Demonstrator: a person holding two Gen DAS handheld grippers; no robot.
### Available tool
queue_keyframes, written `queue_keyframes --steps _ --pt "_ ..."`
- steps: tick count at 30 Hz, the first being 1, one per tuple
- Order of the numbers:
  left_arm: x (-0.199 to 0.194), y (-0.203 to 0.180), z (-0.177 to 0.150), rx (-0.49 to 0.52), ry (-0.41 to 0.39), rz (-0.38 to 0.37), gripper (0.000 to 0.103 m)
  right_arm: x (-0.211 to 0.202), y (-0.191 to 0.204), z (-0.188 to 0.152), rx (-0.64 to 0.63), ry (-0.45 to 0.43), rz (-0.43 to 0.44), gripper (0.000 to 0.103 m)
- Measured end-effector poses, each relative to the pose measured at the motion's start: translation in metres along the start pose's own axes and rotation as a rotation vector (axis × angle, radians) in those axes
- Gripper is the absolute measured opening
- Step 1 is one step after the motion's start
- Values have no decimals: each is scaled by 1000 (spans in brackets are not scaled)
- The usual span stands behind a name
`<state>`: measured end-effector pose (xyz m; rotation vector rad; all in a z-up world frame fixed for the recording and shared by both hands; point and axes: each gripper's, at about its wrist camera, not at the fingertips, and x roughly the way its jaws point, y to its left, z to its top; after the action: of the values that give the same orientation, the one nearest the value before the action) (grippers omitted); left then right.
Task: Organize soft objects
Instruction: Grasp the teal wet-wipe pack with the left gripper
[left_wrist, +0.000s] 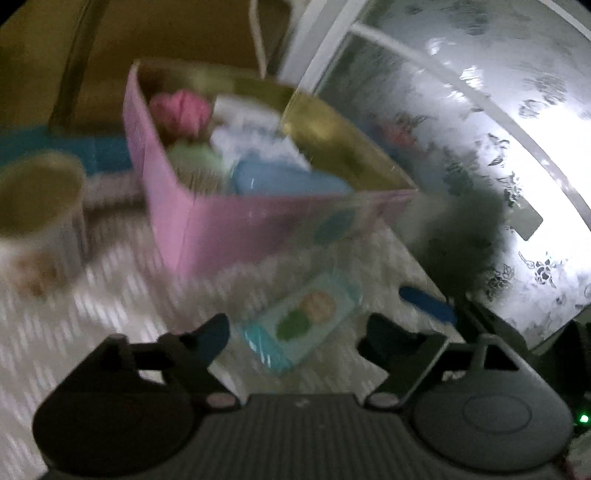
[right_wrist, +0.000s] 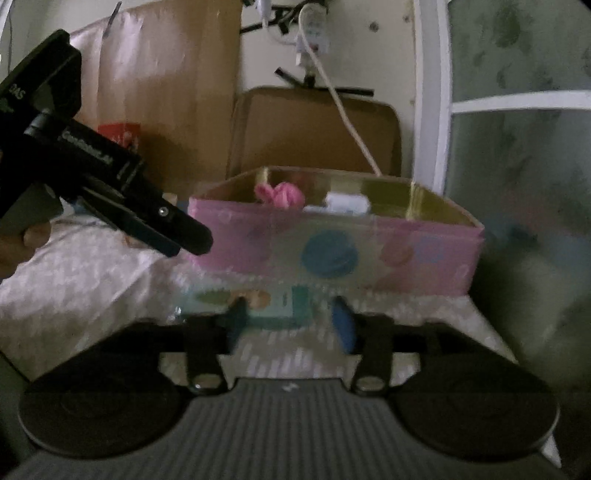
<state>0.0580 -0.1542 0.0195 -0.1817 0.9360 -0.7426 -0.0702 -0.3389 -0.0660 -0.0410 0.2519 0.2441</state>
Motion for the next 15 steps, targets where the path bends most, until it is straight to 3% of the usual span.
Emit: queue_keyframes --steps 2,6,8,10,12,15 --pt "2 4 -8 -51 18 -14 95 10 -1 2 -8 2 15 85" --pt "1 6 -12 -91 10 -25 96 40 -5 9 -84 81 114 93" --pt "2 5 -10 -91 5 -20 92 57 -8 13 -78 184 201 98" --pt "6 3 -8 -76 -3 -16 82 66 -11 20 -69 209 282 98" --pt "7 2 -6 -75 -11 9 80 70 -4 21 -107 212 282 92" --pt "2 5 -8 -71 -8 3 80 62 1 19 -91 182 238 71"
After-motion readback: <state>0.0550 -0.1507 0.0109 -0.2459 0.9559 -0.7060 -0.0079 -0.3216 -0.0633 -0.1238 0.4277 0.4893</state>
